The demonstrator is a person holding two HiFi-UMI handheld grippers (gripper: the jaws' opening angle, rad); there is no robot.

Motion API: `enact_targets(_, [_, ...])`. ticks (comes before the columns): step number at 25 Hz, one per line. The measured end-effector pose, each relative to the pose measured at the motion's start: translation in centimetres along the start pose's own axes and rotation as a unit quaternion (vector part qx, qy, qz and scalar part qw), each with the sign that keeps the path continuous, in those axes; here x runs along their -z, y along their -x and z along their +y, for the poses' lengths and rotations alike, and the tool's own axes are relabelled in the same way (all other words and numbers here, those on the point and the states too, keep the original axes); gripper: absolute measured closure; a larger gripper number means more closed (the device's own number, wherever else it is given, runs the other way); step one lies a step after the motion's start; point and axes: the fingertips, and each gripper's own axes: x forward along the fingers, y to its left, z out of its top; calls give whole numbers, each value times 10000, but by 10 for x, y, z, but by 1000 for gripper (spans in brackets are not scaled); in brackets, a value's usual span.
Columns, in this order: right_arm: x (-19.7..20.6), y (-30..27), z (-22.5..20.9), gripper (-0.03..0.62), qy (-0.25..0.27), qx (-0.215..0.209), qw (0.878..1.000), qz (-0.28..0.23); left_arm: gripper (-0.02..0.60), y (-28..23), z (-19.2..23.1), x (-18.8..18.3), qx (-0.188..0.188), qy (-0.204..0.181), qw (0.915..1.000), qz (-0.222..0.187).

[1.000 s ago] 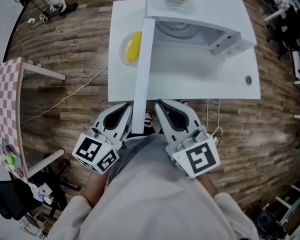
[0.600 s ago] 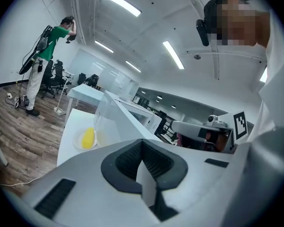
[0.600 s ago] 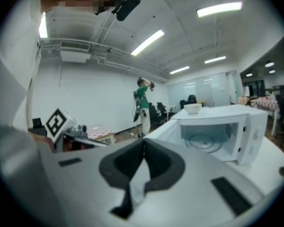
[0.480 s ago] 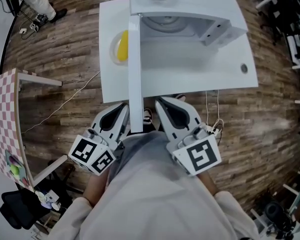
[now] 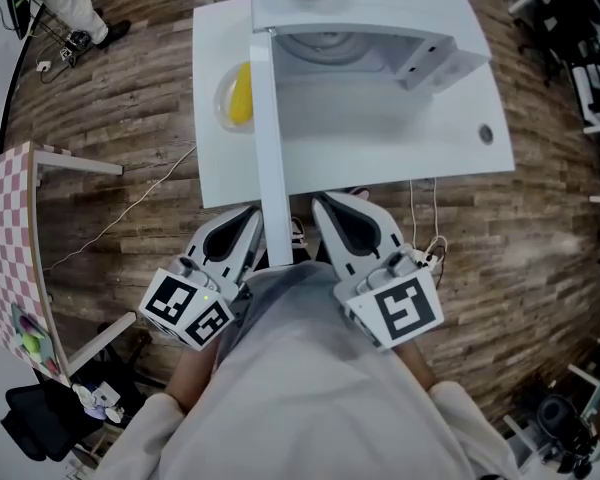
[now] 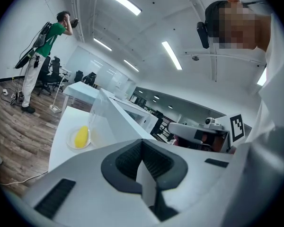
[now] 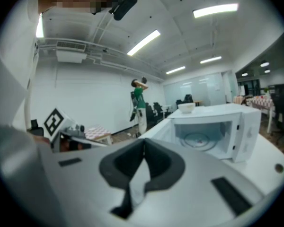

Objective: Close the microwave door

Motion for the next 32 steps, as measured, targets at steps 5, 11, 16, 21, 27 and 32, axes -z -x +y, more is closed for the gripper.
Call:
enact_targets(5, [1, 2, -5, 571, -3, 33, 10000, 2, 565, -5, -1, 5, 46, 17, 10000, 56])
enact_targets(11, [3, 4, -12, 572, 45, 12, 10000, 59, 565, -14, -3, 8, 86, -58, 9999, 121])
enact_targets(16, [1, 3, -18, 571, -3, 6, 10000, 23, 565, -22, -5, 7, 117, -108, 9998, 154])
enact_targets(21, [-1, 4, -24, 571, 11, 40, 10000, -14, 565, -28, -8, 6, 171, -138, 9996, 189])
enact_targets(27, [1, 7, -32, 572, -119, 122, 9999, 27, 565, -35, -11, 4, 275, 1, 9994, 210])
enact_targets(32, [3, 10, -38, 571, -147, 193, 9997, 43, 566, -41, -16, 5, 353, -7, 9991, 255])
